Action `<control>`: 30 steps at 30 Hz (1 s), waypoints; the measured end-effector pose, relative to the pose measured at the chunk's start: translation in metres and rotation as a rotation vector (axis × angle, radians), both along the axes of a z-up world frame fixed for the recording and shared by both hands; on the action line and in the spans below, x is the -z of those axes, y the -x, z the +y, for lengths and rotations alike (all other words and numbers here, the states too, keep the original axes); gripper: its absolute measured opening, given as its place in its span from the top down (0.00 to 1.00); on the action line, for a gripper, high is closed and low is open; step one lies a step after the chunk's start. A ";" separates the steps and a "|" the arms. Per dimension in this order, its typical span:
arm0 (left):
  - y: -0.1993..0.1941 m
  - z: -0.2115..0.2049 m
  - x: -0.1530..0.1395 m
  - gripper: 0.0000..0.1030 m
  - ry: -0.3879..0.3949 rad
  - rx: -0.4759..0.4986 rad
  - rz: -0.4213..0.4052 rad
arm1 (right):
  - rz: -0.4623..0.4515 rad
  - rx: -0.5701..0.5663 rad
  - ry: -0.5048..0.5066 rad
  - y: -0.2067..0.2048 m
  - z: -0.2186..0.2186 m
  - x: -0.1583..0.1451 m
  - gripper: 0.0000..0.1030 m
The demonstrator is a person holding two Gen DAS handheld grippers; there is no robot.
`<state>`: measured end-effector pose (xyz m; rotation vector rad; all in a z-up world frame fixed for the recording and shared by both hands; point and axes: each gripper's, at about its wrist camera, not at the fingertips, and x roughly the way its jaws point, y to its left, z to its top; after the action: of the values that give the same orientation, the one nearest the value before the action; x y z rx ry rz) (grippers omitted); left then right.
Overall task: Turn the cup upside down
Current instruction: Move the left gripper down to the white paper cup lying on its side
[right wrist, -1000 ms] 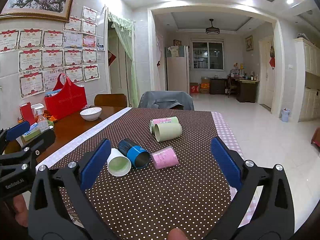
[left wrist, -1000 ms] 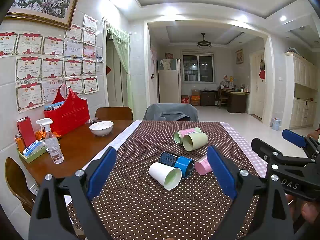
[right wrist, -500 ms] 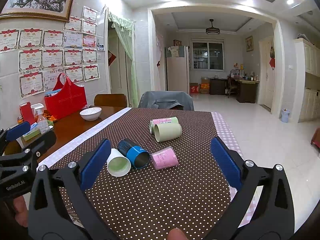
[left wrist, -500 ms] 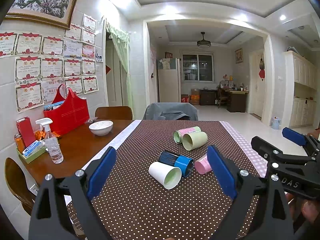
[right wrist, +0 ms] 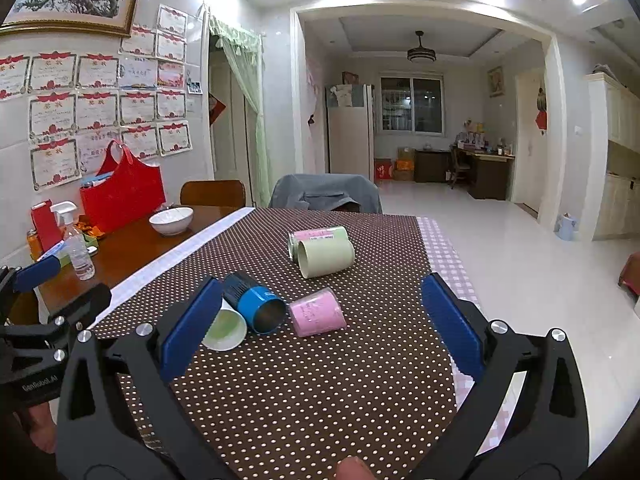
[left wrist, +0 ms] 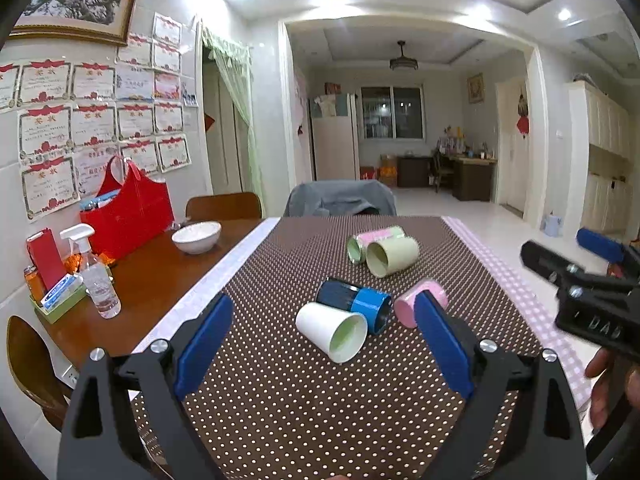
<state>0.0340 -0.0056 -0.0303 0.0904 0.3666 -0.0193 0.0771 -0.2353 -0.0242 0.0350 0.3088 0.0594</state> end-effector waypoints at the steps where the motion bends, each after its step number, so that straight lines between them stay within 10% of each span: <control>1: -0.005 0.001 0.004 0.12 -0.001 -0.004 0.016 | 0.008 0.002 -0.001 -0.005 -0.002 0.002 0.05; 12: -0.064 0.015 0.048 0.12 -0.008 -0.025 0.193 | 0.105 0.000 0.017 -0.048 -0.010 0.025 0.05; 30: -0.194 0.026 0.077 0.12 0.202 -0.099 0.542 | 0.298 -0.086 0.047 -0.148 -0.004 0.052 0.05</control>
<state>0.2278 0.0209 -0.1075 -0.1375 0.9073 0.0175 0.2250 -0.2392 -0.0760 -0.0169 0.6097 0.1326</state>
